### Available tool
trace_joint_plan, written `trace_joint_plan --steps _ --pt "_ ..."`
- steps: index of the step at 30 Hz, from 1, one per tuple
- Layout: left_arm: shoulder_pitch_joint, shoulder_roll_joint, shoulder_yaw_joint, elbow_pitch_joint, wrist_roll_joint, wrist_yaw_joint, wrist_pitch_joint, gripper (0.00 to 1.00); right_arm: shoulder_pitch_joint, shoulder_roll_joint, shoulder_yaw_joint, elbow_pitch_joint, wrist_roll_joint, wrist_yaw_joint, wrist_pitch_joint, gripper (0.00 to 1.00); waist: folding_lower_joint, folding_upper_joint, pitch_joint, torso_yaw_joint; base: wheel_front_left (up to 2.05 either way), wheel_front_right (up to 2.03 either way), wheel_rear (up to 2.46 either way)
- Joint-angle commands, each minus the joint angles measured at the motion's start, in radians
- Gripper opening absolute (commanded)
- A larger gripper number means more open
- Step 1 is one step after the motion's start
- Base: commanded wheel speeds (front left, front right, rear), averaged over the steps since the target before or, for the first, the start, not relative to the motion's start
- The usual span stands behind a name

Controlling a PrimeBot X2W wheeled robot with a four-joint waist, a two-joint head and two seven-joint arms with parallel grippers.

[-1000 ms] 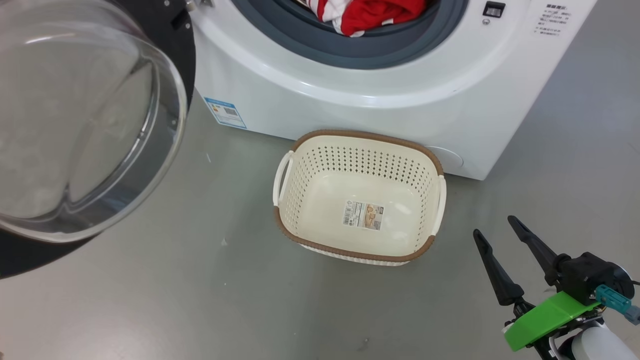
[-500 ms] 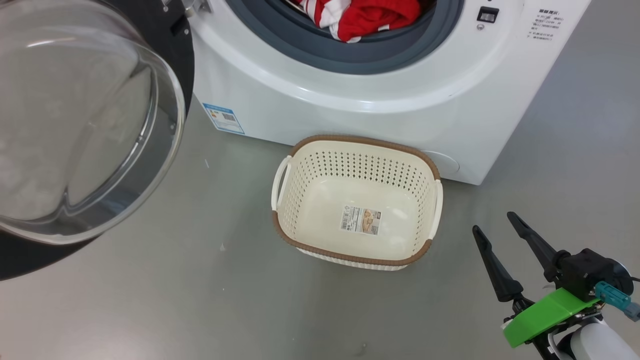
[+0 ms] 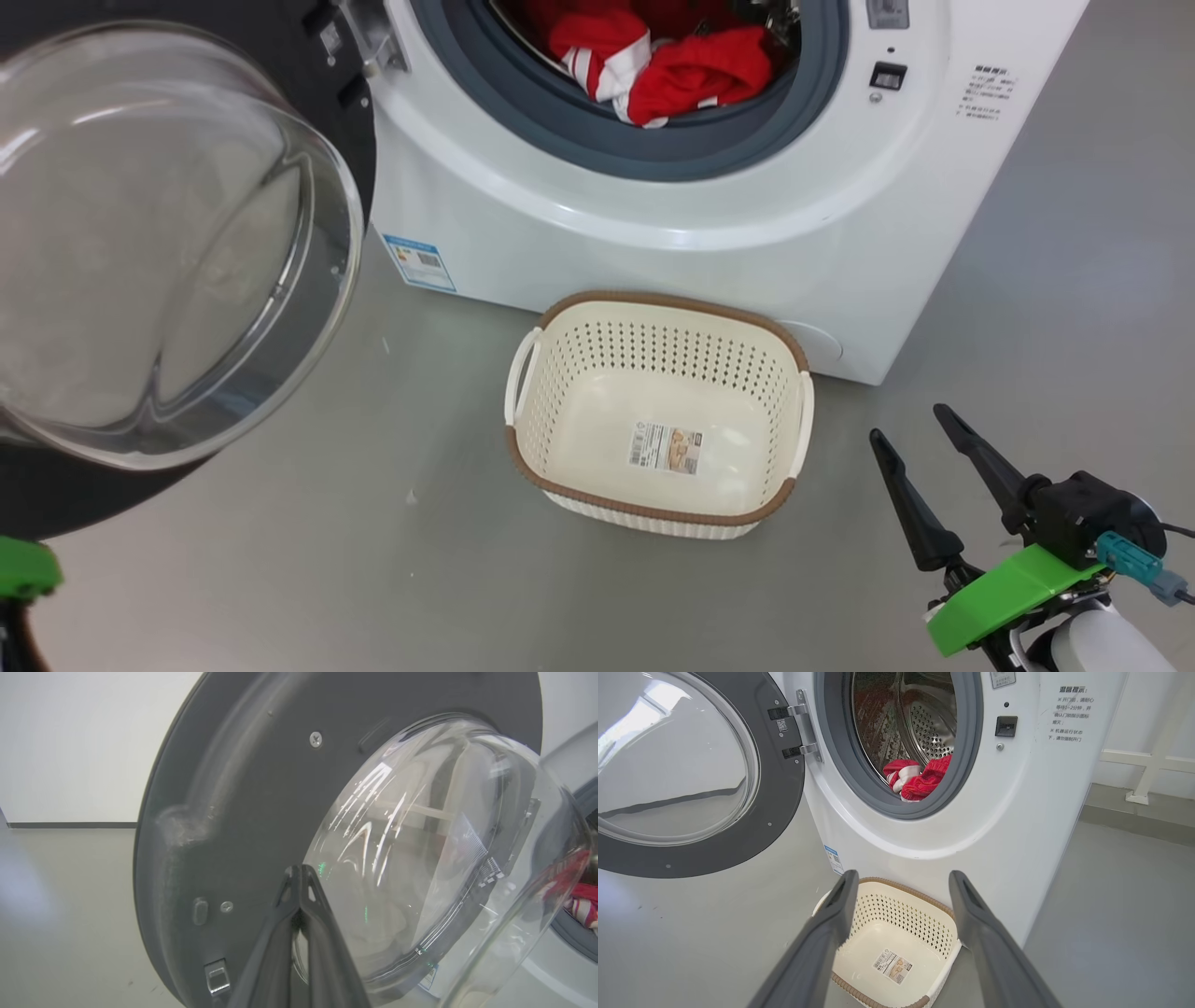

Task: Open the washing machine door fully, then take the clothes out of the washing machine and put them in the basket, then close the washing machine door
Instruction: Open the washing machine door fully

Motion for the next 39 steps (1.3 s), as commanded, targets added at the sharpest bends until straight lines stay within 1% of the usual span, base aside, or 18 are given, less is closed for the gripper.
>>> trace_joint_plan --steps 1,3,6,7,9,10,11,12,13,16,22,27,34,39 --pt "0.020 0.037 0.013 -0.042 0.004 -0.004 -0.005 0.00 0.009 -0.005 0.024 -0.019 -0.002 0.006 -0.007 1.00 0.0000 0.0000 -0.015 0.000 0.00 0.00 0.00" --pt "0.060 0.011 -0.012 -0.088 -0.001 -0.006 -0.005 0.00 0.016 0.000 0.022 -0.019 -0.001 0.006 -0.007 1.00 0.0000 0.0000 -0.029 -0.001 0.00 0.00 0.00" --pt "0.105 -0.013 -0.067 -0.137 -0.027 -0.006 -0.005 0.00 0.023 0.004 0.019 -0.021 -0.002 0.006 -0.007 1.00 0.0000 0.0000 -0.039 -0.005 0.00 0.00 0.00" --pt "0.122 -0.020 -0.082 -0.155 -0.039 -0.006 -0.005 0.08 0.024 0.005 0.016 -0.022 -0.003 0.006 -0.007 1.00 0.0000 0.0000 -0.041 -0.008 0.00 0.00 0.00" --pt "0.163 -0.033 -0.111 -0.192 -0.057 -0.006 -0.005 0.34 0.026 0.009 0.014 -0.021 -0.003 0.006 -0.007 1.00 0.0000 0.0000 -0.049 -0.019 0.00 0.00 0.00" --pt "0.183 -0.038 -0.124 -0.210 -0.065 -0.006 -0.005 0.43 0.027 0.011 0.012 -0.021 -0.002 0.006 -0.007 1.00 0.0000 0.0000 -0.051 -0.025 0.00 0.00 0.00" --pt "0.202 -0.042 -0.138 -0.228 -0.073 -0.006 -0.005 0.54 0.028 0.013 0.011 -0.021 -0.002 0.006 -0.007 1.00 0.0000 0.0000 -0.054 -0.031 0.00 0.00 0.00" --pt "0.219 -0.046 -0.149 -0.245 -0.081 -0.006 -0.005 0.71 0.030 0.014 0.008 -0.021 -0.002 0.006 -0.007 1.00 0.0000 0.0000 -0.056 -0.036 0.00 0.00 0.00" --pt "0.235 -0.049 -0.164 -0.260 -0.086 -0.006 -0.005 1.00 0.032 0.016 0.005 -0.021 -0.002 0.006 -0.007 1.00 0.0000 0.0000 -0.058 -0.041 0.00 0.00 0.00" --pt "0.275 -0.053 -0.206 -0.290 -0.097 -0.007 -0.005 1.00 0.037 0.020 -0.006 -0.023 -0.002 0.006 -0.007 1.00 0.0000 0.0000 -0.060 -0.056 0.00 0.00 0.00" --pt "0.316 -0.055 -0.322 -0.327 -0.117 -0.007 -0.005 1.00 0.051 0.027 -0.034 -0.027 -0.004 0.006 -0.007 1.00 0.0000 0.0000 -0.064 -0.094 0.00 0.00 0.00" --pt "0.333 -0.056 -0.387 -0.358 -0.151 -0.007 -0.005 1.00 0.057 0.031 -0.059 -0.031 -0.006 0.006 -0.007 1.00 0.0000 0.0000 -0.064 -0.136 0.00 0.00 0.00" --pt "0.373 -0.034 -0.484 -0.387 -0.162 -0.007 -0.005 1.00 0.068 0.038 -0.092 -0.040 -0.009 0.006 -0.007 1.00 0.0000 0.0000 -0.068 -0.206 0.00 0.00 0.00" --pt "0.388 -0.024 -0.528 -0.396 -0.173 -0.007 -0.005 1.00 0.075 0.040 -0.103 -0.044 -0.009 0.006 -0.007 1.00 0.0000 0.0000 -0.070 -0.244 0.00 0.00 0.00"
